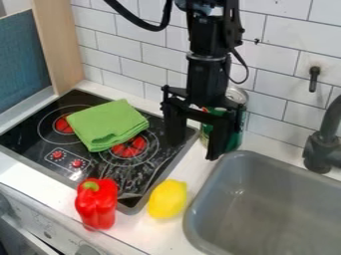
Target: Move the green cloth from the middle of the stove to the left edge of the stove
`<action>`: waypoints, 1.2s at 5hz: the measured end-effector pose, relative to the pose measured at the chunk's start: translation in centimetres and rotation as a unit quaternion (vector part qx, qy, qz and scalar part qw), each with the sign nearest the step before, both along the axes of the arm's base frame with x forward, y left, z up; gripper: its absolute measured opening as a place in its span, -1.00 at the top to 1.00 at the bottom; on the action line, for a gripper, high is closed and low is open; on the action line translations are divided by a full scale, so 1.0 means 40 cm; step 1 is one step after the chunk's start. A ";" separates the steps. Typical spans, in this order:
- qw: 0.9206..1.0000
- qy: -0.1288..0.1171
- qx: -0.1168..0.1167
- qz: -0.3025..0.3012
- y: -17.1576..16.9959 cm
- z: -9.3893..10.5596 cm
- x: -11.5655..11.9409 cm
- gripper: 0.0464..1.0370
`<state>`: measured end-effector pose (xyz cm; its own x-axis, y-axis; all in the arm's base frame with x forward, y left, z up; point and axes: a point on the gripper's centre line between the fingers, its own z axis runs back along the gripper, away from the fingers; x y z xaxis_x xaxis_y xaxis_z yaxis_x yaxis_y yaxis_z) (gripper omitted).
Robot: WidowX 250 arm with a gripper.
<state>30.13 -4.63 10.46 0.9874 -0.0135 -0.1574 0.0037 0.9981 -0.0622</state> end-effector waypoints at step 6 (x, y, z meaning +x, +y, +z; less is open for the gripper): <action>0.997 -0.019 0.069 0.008 0.364 0.001 -0.040 -0.93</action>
